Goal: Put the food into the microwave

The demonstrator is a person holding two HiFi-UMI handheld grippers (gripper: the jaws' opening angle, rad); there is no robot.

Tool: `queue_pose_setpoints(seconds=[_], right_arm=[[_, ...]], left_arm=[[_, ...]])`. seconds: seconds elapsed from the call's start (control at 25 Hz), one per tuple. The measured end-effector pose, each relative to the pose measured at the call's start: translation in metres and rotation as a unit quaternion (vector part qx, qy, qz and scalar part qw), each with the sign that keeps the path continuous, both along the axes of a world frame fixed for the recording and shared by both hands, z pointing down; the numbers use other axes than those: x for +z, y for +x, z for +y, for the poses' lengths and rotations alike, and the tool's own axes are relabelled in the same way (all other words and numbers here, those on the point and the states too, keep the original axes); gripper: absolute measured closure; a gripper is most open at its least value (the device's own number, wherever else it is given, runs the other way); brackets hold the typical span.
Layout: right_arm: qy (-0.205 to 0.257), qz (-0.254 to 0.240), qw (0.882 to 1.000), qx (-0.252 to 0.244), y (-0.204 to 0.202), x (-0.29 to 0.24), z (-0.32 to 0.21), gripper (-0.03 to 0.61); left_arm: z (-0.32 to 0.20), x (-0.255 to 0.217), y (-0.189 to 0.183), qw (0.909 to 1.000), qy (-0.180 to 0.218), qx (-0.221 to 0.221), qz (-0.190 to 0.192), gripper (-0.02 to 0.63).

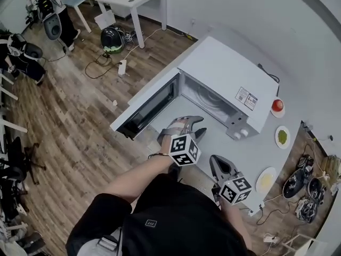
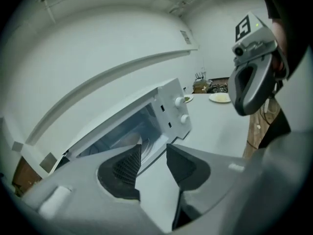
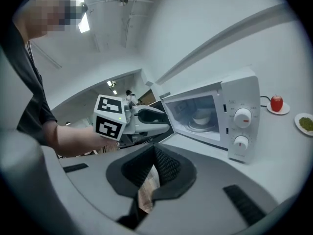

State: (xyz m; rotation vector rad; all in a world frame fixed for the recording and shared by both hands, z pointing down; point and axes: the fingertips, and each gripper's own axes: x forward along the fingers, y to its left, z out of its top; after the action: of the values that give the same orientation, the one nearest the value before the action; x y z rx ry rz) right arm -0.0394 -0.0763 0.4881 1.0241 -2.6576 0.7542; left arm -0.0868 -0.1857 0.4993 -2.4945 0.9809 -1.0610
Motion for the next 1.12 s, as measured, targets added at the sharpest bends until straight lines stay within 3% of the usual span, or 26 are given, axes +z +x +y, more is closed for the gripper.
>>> queue_pose_setpoints(seconds=[0.12,0.2,0.32,0.48,0.68,0.84,1.12], right_arm=[[0.025,-0.021,0.999,0.008,0.011,-0.021,0.023,0.569],[0.042,-0.029,0.999,0.012,0.023,-0.034,0.041,0.569],[0.051,-0.043,0.998,0.02,0.049,-0.048,0.078,0.569],[0.063,-0.07,0.995,0.025,0.071,-0.065,0.111,0.569],[0.069,-0.066,0.995,0.024,0.089,-0.075,0.146,0.569],[0.075,-0.058,0.995,0.039,0.107,-0.086,0.16,0.569],[0.109,-0.057,0.99,0.062,0.103,-0.114,0.138,0.569]], left_arm=[[0.041,-0.021,0.008,0.9992,-0.009,-0.01,0.038,0.446],[0.069,-0.031,0.018,0.9959,-0.035,-0.017,0.081,0.446],[0.118,-0.044,0.043,0.9849,-0.083,-0.02,0.151,0.448],[0.166,-0.071,0.061,0.9731,-0.102,-0.021,0.206,0.451],[0.216,-0.094,0.069,0.9579,-0.131,-0.015,0.255,0.456],[0.234,-0.12,0.069,0.9383,-0.144,-0.013,0.314,0.462],[0.231,-0.156,0.047,0.9245,-0.127,-0.004,0.359,0.49]])
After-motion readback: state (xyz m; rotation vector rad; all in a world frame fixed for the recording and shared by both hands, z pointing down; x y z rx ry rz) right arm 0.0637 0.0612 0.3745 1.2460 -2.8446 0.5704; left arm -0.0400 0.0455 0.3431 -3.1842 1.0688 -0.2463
